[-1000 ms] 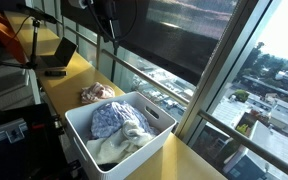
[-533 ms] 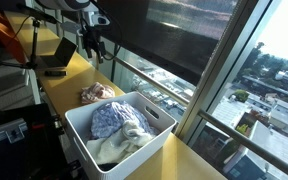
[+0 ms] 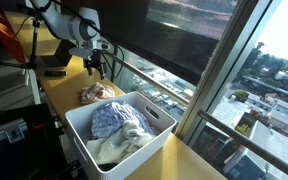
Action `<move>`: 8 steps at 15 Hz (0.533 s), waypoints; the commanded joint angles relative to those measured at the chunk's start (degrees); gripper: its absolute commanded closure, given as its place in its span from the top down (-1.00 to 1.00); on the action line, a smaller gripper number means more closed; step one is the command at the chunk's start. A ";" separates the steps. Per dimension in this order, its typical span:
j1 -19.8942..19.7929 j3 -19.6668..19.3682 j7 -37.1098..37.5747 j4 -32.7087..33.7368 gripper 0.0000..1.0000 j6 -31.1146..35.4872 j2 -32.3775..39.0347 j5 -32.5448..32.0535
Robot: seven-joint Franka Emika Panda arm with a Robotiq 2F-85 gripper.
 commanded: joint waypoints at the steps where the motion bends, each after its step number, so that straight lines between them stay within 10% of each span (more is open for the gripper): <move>1: 1.69 -3.26 -4.28 10.76 1.00 0.67 10.47 0.21; 8: 2.19 -4.01 -7.83 24.00 1.00 0.09 25.17 4.45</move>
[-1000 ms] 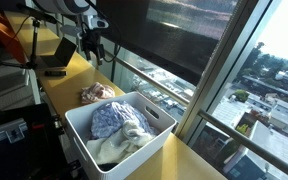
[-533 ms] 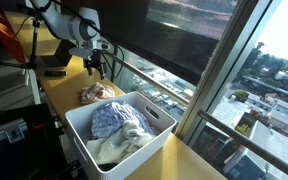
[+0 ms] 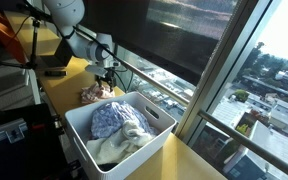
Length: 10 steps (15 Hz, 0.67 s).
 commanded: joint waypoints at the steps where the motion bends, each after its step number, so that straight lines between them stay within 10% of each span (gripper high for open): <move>1: 1.63 -1.21 -1.86 6.47 1.00 -0.46 6.99 2.96; 3: 1.49 -1.33 -1.89 7.49 1.00 -0.97 9.47 4.22; 4: 1.46 -1.47 -1.57 7.78 0.50 -1.34 10.35 4.90; 10: 2.41 -2.09 1.61 1.59 -0.28 -3.06 4.59 7.52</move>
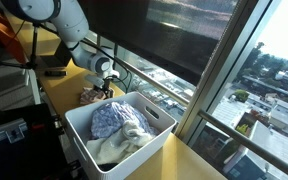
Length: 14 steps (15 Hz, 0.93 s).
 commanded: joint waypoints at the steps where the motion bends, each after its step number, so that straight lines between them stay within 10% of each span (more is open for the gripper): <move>1: 1.95 -1.60 2.57 -6.51 -0.45 -1.78 -6.80 1.68; 5: 2.47 -1.77 6.02 -15.30 -0.98 -2.24 -17.39 1.44; 14: -1.29 -3.90 8.92 -21.96 -0.92 -5.88 -40.58 -1.31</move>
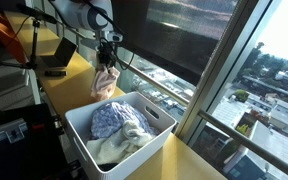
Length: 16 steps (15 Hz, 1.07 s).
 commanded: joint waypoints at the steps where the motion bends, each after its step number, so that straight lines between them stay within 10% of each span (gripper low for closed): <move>1: -2.06 -1.42 1.25 -1.93 -0.92 -1.51 -9.79 -1.82; 16: -22.10 -8.30 -3.06 -3.01 -0.92 -4.74 -24.65 0.37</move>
